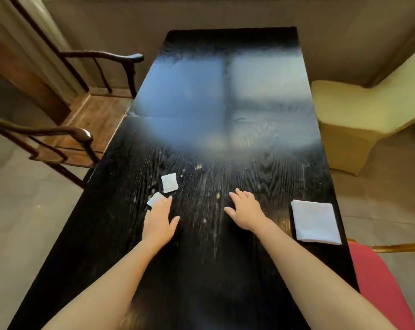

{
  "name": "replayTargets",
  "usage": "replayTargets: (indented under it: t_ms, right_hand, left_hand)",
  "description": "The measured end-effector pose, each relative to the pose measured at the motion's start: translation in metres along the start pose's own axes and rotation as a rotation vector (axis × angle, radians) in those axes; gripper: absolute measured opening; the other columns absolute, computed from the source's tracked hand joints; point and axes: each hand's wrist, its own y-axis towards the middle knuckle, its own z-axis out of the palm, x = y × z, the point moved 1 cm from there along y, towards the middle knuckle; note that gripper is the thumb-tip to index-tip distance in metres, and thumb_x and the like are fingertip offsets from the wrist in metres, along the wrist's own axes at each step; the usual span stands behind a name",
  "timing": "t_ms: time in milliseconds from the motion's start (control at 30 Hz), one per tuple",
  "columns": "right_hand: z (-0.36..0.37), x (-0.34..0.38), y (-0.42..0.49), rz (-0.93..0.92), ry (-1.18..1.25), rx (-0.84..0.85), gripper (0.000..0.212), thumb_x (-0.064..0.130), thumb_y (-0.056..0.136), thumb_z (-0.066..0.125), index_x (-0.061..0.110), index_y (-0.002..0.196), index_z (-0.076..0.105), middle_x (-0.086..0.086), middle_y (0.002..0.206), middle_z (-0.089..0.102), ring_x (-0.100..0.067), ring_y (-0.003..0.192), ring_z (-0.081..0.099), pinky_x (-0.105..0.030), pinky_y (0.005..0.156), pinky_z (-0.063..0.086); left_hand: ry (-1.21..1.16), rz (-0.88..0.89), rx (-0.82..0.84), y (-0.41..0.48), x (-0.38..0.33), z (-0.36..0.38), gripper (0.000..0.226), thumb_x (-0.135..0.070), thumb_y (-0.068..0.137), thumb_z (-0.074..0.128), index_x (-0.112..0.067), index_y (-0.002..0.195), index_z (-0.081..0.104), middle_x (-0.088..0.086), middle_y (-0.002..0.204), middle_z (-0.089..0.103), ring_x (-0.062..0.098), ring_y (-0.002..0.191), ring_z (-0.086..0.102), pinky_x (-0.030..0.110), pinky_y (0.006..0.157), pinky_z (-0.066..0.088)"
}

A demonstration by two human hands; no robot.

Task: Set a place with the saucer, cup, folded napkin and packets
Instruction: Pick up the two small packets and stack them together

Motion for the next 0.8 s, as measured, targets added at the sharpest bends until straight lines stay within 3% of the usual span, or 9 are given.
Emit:
replayTargets:
  t_ms: [100,233,300,400,467,567,700,800]
  right_hand:
    - [0.027,0.039,0.014,-0.083,-0.119,-0.004,0.07,0.051,0.096,0.027,0.016,0.15,0.001,-0.008,0.16,-0.004,-0.029,0.146,-0.004,-0.043,0.119,0.006]
    - [0.066,0.076,0.024,-0.061,-0.138,0.0,0.073,0.054,0.095,0.027,0.015,0.15,-0.002,-0.01,0.159,-0.01,-0.03,0.146,-0.01,-0.045,0.119,-0.001]
    - [0.081,0.09,0.026,-0.003,-0.192,-0.095,0.075,0.052,0.094,0.034,0.009,0.149,0.007,-0.016,0.159,0.0,-0.032,0.146,-0.001,-0.048,0.118,0.003]
    - [0.088,0.116,0.031,-0.016,-0.211,-0.292,0.066,0.044,0.08,0.065,0.003,0.13,0.05,-0.019,0.14,0.048,-0.033,0.131,0.044,-0.05,0.107,0.036]
    - [0.093,0.135,0.041,-0.121,-0.198,-0.359,0.06,0.041,0.073,0.073,0.005,0.12,0.059,-0.014,0.127,0.061,-0.031,0.115,0.058,-0.045,0.093,0.05]
    - [0.093,0.163,0.057,-0.215,-0.155,-0.385,0.054,0.038,0.072,0.072,0.01,0.116,0.058,-0.007,0.116,0.062,-0.027,0.102,0.059,-0.037,0.081,0.051]
    - [0.093,0.178,0.072,-0.187,-0.176,-0.419,0.037,0.032,0.067,0.078,0.01,0.092,0.063,-0.007,0.092,0.063,-0.026,0.079,0.057,-0.035,0.062,0.048]
    - [0.093,0.179,0.077,-0.247,-0.172,-0.498,0.02,0.02,0.07,0.074,0.007,0.077,0.061,-0.008,0.077,0.061,-0.027,0.069,0.056,-0.036,0.055,0.049]
  left_hand:
    - [0.082,-0.056,-0.029,-0.001,0.052,-0.002,0.068,-0.042,0.092,0.043,-0.017,0.148,0.013,0.007,0.158,0.014,0.024,0.146,0.009,0.047,0.117,0.017]
    - [0.078,-0.064,-0.012,0.003,0.095,0.007,0.071,-0.048,0.093,0.035,-0.017,0.149,0.004,0.004,0.16,0.003,0.021,0.147,-0.002,0.046,0.119,0.004]
    - [0.093,-0.06,0.014,0.005,0.109,0.014,0.071,-0.054,0.093,0.027,-0.018,0.149,0.002,0.003,0.16,0.0,0.019,0.147,-0.005,0.046,0.12,0.0]
    - [0.152,-0.036,-0.013,0.005,0.118,0.024,0.076,-0.062,0.087,0.007,-0.018,0.149,0.003,0.003,0.16,0.001,0.019,0.147,-0.004,0.046,0.119,-0.001]
    - [0.177,-0.028,-0.049,0.004,0.119,0.028,0.077,-0.063,0.085,0.003,-0.017,0.148,0.007,0.005,0.159,0.008,0.021,0.147,0.003,0.047,0.118,0.002]
    - [0.176,-0.036,-0.053,0.004,0.121,0.031,0.075,-0.062,0.088,0.004,-0.016,0.146,0.013,0.006,0.157,0.018,0.022,0.145,0.013,0.048,0.117,0.005]
    - [0.144,-0.013,-0.046,0.006,0.123,0.031,0.071,-0.058,0.089,0.022,-0.013,0.144,0.027,0.008,0.152,0.032,0.024,0.141,0.027,0.048,0.111,0.013]
    - [0.081,0.011,-0.032,0.007,0.126,0.03,0.071,-0.057,0.088,0.015,-0.017,0.146,0.019,0.005,0.156,0.021,0.019,0.144,0.01,0.047,0.118,0.005]
